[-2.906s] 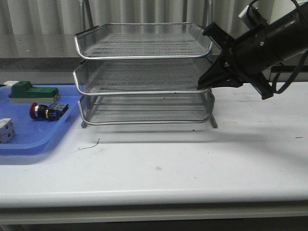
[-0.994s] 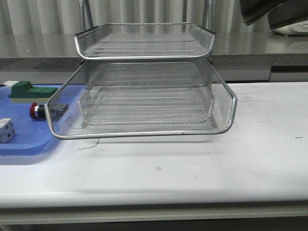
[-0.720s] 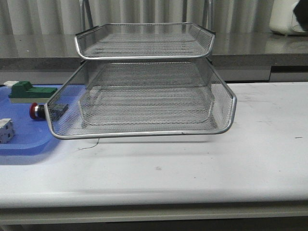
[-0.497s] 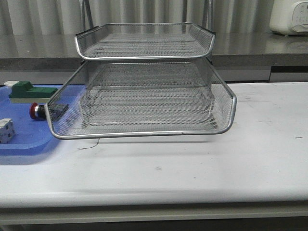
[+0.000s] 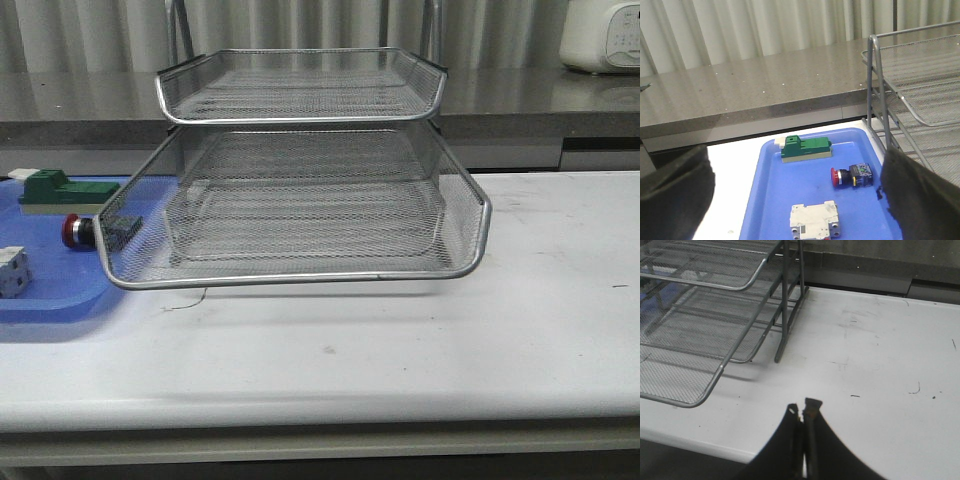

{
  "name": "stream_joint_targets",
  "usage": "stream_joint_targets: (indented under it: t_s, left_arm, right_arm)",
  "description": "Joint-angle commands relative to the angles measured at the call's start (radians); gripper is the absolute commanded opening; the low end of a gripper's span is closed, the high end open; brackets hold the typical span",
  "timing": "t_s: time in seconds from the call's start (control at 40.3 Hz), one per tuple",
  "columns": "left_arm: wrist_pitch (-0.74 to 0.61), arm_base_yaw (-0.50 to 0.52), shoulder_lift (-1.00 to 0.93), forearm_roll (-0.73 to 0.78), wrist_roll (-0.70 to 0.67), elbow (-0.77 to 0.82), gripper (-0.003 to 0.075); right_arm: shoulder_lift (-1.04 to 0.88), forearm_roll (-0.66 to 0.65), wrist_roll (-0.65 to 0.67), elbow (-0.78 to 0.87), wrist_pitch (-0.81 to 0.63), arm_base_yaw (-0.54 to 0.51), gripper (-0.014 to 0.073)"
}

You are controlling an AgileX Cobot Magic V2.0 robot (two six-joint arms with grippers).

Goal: Place button on rack with both arms

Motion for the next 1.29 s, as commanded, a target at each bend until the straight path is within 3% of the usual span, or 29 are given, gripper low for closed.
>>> stream_joint_targets:
  t_s: [0.0,0.522,0.646,0.869,1.267]
  left_arm:
    - [-0.081,0.001,0.014,-0.001,0.0,-0.028,0.0639]
    - [-0.1,0.001,0.015,-0.001,0.0,-0.028,0.064]
    - [-0.047,0.001,0.051,-0.001,0.0,-0.06,0.064]
    - [0.1,-0.001,0.289,-0.001,0.013,-0.221,0.064]
    - [0.249,-0.001,0.863,-0.046,0.328,-0.595,0.064]
  right_arm:
    - [-0.081,0.003,0.0,0.018,-0.101,0.001,-0.006]
    - [-0.128,0.008,0.0,0.022,-0.1,0.001,-0.006]
    - [-0.128,0.008,0.0,0.022,-0.1,0.001,-0.006]
    - [-0.128,0.008,0.0,0.022,-0.1,0.001,-0.006]
    - [-0.128,0.008,0.0,0.022,-0.1,0.001,-0.006]
